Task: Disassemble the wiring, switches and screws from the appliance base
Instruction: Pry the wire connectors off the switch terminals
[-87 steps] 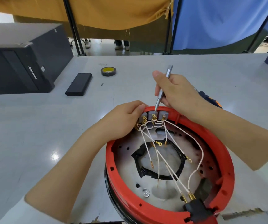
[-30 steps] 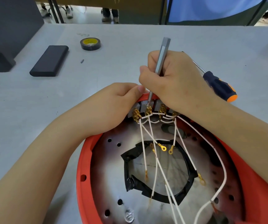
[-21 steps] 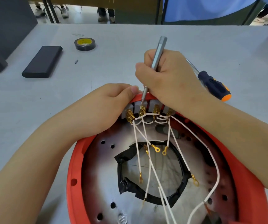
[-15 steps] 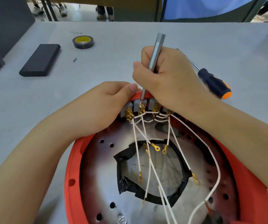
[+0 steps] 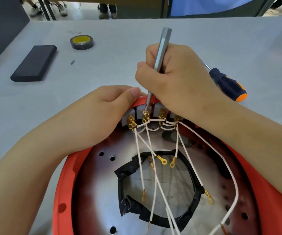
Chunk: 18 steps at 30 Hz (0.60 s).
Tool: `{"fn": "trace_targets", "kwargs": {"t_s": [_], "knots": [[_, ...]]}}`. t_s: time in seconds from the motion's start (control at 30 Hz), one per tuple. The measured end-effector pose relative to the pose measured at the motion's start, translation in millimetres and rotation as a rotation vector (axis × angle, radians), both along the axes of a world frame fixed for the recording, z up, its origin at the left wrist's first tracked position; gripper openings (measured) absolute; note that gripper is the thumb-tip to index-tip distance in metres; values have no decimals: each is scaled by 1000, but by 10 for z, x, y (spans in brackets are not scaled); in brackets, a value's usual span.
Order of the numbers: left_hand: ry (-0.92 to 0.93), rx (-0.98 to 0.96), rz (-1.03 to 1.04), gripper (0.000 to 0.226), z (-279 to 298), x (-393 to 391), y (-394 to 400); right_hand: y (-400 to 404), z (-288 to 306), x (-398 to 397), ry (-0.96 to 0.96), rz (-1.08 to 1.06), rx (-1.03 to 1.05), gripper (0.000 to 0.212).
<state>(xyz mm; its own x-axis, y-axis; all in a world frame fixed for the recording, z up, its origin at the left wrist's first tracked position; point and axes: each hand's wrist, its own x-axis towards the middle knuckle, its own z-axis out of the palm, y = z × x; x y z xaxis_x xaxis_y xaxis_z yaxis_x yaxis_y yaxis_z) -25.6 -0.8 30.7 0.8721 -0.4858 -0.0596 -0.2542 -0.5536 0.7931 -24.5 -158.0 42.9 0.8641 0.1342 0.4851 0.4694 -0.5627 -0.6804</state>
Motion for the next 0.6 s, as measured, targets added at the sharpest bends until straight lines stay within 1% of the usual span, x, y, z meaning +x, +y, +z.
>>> {"fn": "trace_targets", "kwargs": {"t_s": [0.17, 0.37, 0.5, 0.6], "knots": [[7, -22, 34, 37, -14, 5, -14, -18, 0, 0, -27, 13, -33, 39], [11, -10, 41, 40, 12, -12, -26, -27, 1, -18, -73, 11, -72, 37], [7, -25, 54, 36, 7, -5, -36, -11, -5, -16, -118, -28, -101, 37], [17, -22, 44, 36, 26, -15, -37, -7, -25, -11, -133, -76, -95, 31]]}}
